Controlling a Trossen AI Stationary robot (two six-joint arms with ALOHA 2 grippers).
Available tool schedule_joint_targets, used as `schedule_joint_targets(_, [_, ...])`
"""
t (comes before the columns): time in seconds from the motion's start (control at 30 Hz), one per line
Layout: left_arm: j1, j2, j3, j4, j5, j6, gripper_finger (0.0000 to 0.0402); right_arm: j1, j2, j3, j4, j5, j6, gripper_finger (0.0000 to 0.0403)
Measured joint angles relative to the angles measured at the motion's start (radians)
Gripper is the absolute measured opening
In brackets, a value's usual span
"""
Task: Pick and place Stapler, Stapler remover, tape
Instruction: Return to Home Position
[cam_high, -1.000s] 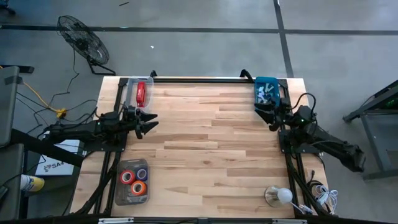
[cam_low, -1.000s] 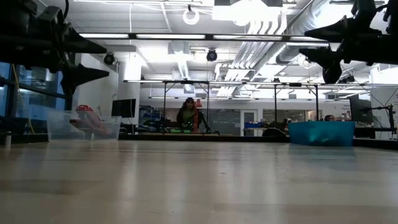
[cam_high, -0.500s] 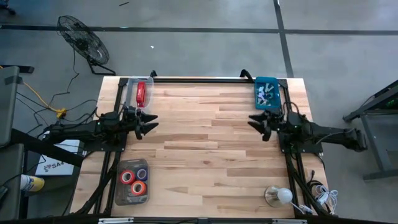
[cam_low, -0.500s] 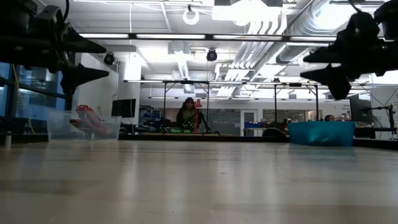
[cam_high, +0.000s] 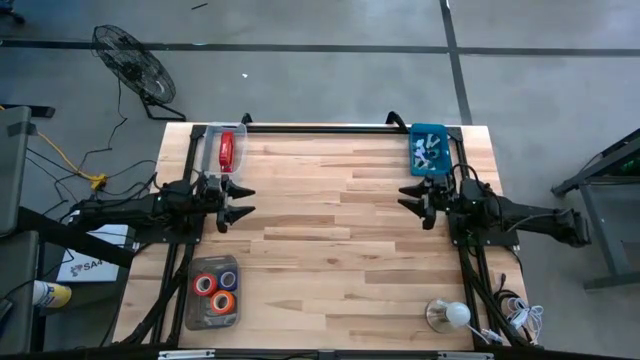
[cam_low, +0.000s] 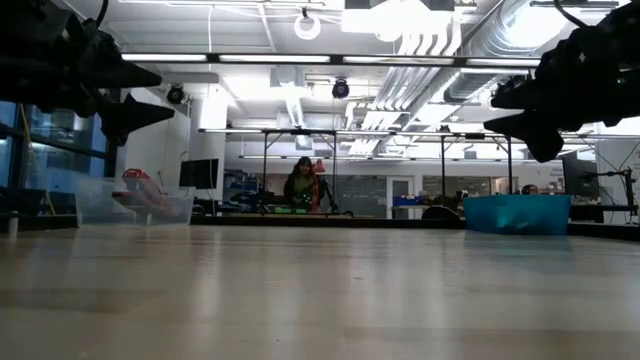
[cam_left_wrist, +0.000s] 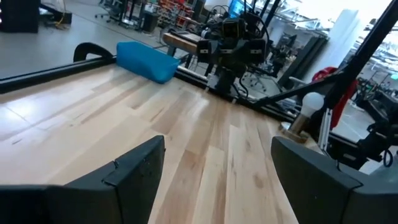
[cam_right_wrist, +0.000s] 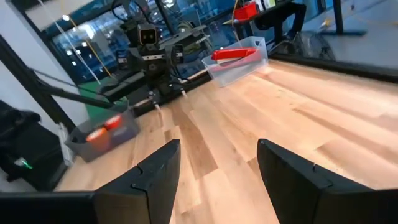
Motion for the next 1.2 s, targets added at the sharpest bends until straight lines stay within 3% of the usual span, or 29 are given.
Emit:
schedule_joint_targets(0.17, [0.000,0.001,0.000,-0.014,0.002,0.001,0.0291,0.000,0.000,0.000,0.004,-0.007,0.098,0.0204])
schedule_joint_targets(0.53, [0.000,0.001,-0.001,0.002,0.003,0.001,0.0291,0.000,0.000,0.000,0.005,-0.006,0.016,0.0204])
schedule_joint_targets(1.2, [0.000,0.001,-0.001,0.003,0.004,0.001,0.0291,0.000,0.000,0.000,0.006,-0.006,0.014,0.0204])
